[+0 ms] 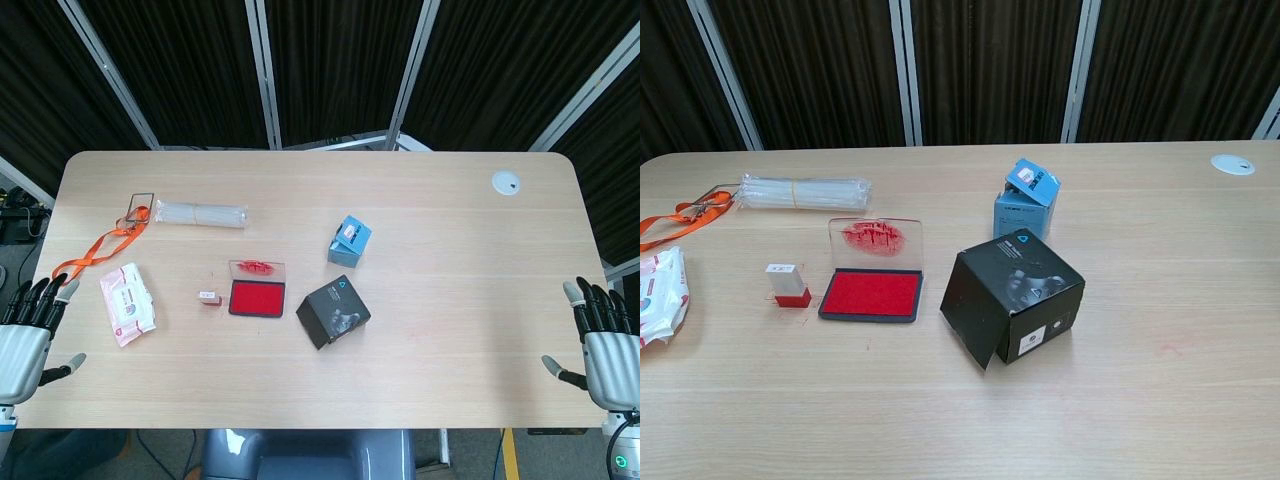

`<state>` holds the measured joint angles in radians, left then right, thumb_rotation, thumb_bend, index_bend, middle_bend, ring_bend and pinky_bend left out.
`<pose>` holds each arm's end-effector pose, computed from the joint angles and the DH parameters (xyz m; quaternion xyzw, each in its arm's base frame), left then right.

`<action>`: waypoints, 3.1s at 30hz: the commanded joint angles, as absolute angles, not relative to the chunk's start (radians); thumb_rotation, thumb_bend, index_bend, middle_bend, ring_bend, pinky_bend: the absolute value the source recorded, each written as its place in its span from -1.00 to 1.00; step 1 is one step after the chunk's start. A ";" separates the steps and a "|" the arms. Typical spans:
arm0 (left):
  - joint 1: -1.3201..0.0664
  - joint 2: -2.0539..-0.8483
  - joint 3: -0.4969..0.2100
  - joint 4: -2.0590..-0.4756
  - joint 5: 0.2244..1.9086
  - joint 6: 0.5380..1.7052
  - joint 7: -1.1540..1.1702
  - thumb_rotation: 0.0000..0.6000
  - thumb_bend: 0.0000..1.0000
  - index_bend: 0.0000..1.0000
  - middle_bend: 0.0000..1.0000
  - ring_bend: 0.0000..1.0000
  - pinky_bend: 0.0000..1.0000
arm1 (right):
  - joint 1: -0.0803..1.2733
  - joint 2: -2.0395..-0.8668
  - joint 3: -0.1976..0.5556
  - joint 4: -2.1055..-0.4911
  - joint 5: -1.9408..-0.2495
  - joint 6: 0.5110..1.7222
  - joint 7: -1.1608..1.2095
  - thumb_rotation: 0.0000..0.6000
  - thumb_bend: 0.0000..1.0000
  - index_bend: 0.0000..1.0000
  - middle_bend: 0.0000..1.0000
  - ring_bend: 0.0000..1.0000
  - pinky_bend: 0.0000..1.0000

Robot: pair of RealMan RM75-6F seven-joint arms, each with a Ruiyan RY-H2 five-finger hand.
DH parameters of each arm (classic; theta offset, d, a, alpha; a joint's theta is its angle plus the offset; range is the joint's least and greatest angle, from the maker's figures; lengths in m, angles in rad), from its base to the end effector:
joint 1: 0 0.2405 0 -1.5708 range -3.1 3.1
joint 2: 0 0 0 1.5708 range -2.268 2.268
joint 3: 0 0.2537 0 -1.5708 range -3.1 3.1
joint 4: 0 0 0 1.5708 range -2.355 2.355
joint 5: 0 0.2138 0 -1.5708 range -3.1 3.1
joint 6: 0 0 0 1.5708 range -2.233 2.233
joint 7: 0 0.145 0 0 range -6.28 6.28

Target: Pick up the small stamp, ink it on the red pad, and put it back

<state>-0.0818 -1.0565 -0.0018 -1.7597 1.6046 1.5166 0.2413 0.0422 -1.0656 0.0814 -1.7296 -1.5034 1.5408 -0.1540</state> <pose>-0.2742 0.1681 0.1539 -0.6547 -0.3188 -0.3585 0.5841 -0.2921 -0.1742 0.1723 0.5885 -0.3476 0.3762 0.6255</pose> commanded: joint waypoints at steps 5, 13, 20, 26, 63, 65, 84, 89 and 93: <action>-0.083 -1.053 -0.002 -1.762 1.597 1.508 0.237 1.00 -1.00 -1.00 -1.00 -1.00 -1.00 | 0.042 -1.066 0.079 -1.730 -1.504 1.539 -0.154 1.00 -1.00 -1.00 -1.00 -1.00 -1.00; -0.180 -1.113 -0.063 -1.729 1.542 1.392 0.221 1.00 -1.00 -1.00 -1.00 0.47 0.52 | 0.045 -1.071 0.084 -1.726 -1.487 1.529 -0.166 1.00 -1.00 -1.00 -1.00 -1.00 -1.00; -0.380 -1.263 -0.146 -1.645 1.384 1.099 0.246 1.00 -1.00 -1.00 -1.00 0.72 0.77 | 0.061 -1.083 0.095 -1.713 -1.456 1.502 -0.187 1.00 -1.00 -1.00 -1.00 -1.00 -1.00; -0.446 -1.354 -0.155 -1.564 1.309 1.005 0.252 1.00 -0.70 -0.98 -0.88 0.77 0.81 | 0.067 -1.090 0.098 -1.693 -1.428 1.477 -0.187 1.00 -1.00 -1.00 -1.00 -1.00 -1.00; -0.559 -1.648 -0.117 -1.192 1.299 0.985 0.234 1.00 -0.39 -0.28 -0.19 0.79 0.92 | 0.081 -1.093 0.111 -1.663 -1.349 1.432 -0.175 1.00 -1.00 -1.00 -1.00 -1.00 -1.00; -0.561 -1.655 -0.116 -1.185 1.297 0.984 0.234 1.00 -0.38 -0.27 -0.18 0.79 0.92 | 0.081 -1.093 0.112 -1.663 -1.347 1.431 -0.174 1.00 -1.00 -1.00 -1.00 -1.00 -1.00; -0.570 -1.709 -0.098 -1.111 1.311 0.989 0.205 1.00 -0.27 -0.14 -0.09 0.79 0.91 | 0.088 -1.094 0.115 -1.647 -1.327 1.414 -0.156 1.00 -1.00 -1.00 -1.00 -1.00 -1.00; -0.570 -1.711 -0.098 -1.104 1.315 0.995 0.199 1.00 -0.23 -0.08 -0.03 0.79 0.91 | 0.089 -1.095 0.115 -1.645 -1.325 1.412 -0.154 1.00 -1.00 -1.00 -1.00 -1.00 -1.00; -0.571 -1.708 -0.099 -1.108 1.314 0.996 0.200 1.00 -0.20 -0.05 -0.01 0.79 0.91 | 0.090 -1.095 0.114 -1.645 -1.325 1.409 -0.150 1.00 -1.00 -1.00 -1.00 -1.00 -1.00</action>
